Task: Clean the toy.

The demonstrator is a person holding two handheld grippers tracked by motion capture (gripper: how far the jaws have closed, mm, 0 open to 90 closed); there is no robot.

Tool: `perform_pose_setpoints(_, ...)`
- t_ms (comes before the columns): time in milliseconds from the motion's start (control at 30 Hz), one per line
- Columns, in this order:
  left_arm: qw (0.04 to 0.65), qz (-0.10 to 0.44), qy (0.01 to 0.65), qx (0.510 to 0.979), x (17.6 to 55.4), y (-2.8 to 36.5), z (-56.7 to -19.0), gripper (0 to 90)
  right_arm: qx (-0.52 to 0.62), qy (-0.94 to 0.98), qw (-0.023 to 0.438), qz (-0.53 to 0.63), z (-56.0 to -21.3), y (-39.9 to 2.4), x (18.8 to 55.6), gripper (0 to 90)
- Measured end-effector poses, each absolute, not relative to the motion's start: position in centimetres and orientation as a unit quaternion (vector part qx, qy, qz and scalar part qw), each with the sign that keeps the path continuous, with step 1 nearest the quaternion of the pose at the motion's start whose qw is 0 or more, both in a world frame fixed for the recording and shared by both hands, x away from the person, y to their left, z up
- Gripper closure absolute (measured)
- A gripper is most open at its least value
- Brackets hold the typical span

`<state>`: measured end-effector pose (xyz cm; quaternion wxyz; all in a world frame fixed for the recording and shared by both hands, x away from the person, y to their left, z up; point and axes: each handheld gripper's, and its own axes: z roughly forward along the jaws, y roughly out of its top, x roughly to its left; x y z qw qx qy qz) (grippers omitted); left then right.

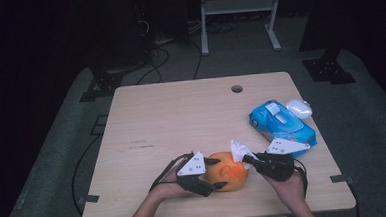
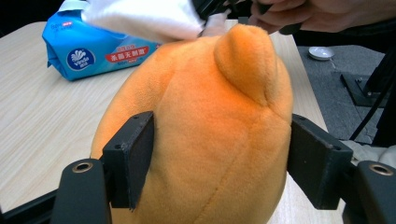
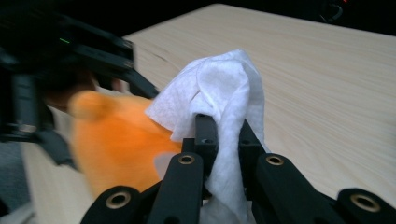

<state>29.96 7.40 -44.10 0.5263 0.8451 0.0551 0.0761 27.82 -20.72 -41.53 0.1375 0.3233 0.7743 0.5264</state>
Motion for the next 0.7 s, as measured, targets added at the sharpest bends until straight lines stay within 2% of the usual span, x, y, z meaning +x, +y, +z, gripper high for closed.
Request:
perform_pose_setpoints(333,0.532,0.07,0.066,0.841,30.5,8.0,-44.2,29.4,0.353,0.766,0.126,0.522,-42.6,-22.3,28.8,83.5)
perform_pose_setpoints(533,0.538,0.066,0.082,0.836,31.1,8.9,-44.2,29.4,0.33,0.76,0.099,0.551,-41.7,-21.6,28.0,83.5)
perform_pose_setpoints(700,0.538,0.068,0.09,0.836,31.3,9.5,-44.1,29.3,0.34,0.779,0.118,0.514,-42.2,-21.9,28.5,83.5)
